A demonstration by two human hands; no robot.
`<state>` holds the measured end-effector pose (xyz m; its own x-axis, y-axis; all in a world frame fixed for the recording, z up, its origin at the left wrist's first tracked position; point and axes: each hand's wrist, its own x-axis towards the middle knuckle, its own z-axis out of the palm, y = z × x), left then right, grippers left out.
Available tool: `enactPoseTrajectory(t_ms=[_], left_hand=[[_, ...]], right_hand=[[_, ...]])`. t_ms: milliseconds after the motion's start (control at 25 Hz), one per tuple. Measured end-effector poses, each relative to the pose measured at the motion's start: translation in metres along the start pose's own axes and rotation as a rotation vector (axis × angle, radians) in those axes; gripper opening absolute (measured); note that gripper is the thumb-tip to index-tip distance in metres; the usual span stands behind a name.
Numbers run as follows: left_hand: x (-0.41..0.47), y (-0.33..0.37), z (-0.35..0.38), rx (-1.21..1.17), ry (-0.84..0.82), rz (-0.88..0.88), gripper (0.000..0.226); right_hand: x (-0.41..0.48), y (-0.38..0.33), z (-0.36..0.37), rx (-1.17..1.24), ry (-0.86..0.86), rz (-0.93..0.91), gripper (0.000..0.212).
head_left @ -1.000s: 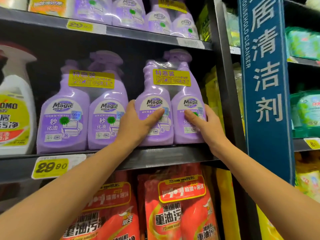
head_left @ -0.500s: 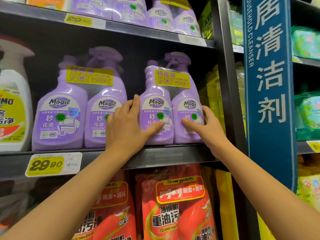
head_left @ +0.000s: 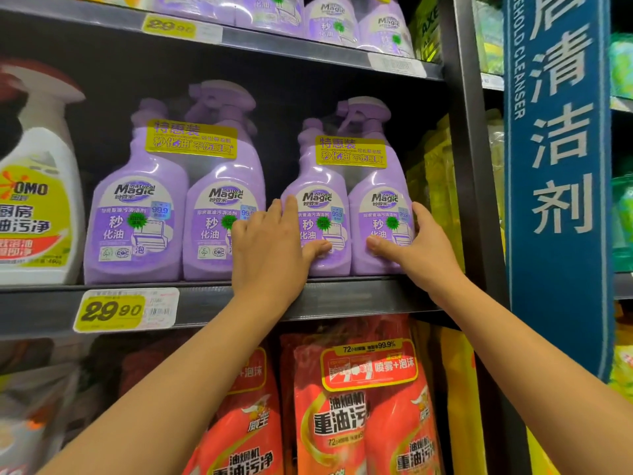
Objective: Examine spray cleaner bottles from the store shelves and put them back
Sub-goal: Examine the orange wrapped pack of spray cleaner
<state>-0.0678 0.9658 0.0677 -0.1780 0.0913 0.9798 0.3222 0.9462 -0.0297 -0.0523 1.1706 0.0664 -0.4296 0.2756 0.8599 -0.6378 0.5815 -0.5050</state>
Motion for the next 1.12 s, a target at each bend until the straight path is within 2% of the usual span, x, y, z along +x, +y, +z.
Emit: enactPoseTrajectory(t_ms=[160, 240, 320, 400, 480, 560, 600, 720, 800, 840, 960, 1040, 1120], left_hand=[[-0.004, 0.001, -0.006, -0.062, -0.019, -0.011, 0.063], [-0.008, 0.004, -0.013, -0.221, 0.009, -0.029, 0.049], [-0.026, 0.006, -0.024, -0.462, 0.111, -0.065, 0.031], [-0.07, 0.007, -0.034, -0.679, 0.242, -0.072, 0.025], [-0.138, 0.009, -0.039, -0.785, 0.222, -0.098, 0.025], [-0.2, 0.011, -0.036, -0.896, 0.028, -0.253, 0.029], [-0.222, 0.011, -0.03, -0.928, -0.094, -0.361, 0.034], [-0.261, 0.014, -0.004, -0.85, -0.426, -0.601, 0.066], [-0.269, 0.016, 0.009, -0.906, -0.554, -0.643, 0.083], [-0.272, 0.018, 0.014, -0.936, -0.602, -0.642, 0.086], [-0.28, 0.022, 0.027, -0.947, -0.692, -0.621, 0.071], [-0.283, 0.023, 0.028, -0.957, -0.632, -0.647, 0.056], [-0.284, 0.022, 0.028, -0.969, -0.539, -0.701, 0.053]], right_hand=[[-0.01, -0.008, 0.001, -0.214, 0.033, -0.031, 0.062], [-0.028, -0.013, 0.002, -0.342, 0.09, -0.113, 0.062], [-0.063, -0.013, 0.002, -0.358, 0.187, -0.269, 0.051], [-0.109, -0.004, -0.003, -0.317, 0.287, -0.404, 0.038], [-0.165, 0.018, -0.006, -0.249, 0.24, -0.429, 0.03], [-0.216, 0.042, -0.003, -0.209, 0.098, -0.278, 0.028], [-0.235, 0.055, 0.0, -0.196, 0.04, -0.167, 0.034], [-0.258, 0.087, 0.007, -0.102, -0.051, 0.208, 0.066], [-0.254, 0.098, 0.006, 0.104, -0.127, 0.46, 0.093], [-0.251, 0.103, 0.006, 0.192, -0.162, 0.536, 0.099], [-0.25, 0.114, 0.002, 0.204, -0.182, 0.579, 0.095], [-0.254, 0.113, -0.001, 0.173, -0.163, 0.561, 0.086], [-0.257, 0.107, -0.005, 0.209, -0.166, 0.545, 0.077]])
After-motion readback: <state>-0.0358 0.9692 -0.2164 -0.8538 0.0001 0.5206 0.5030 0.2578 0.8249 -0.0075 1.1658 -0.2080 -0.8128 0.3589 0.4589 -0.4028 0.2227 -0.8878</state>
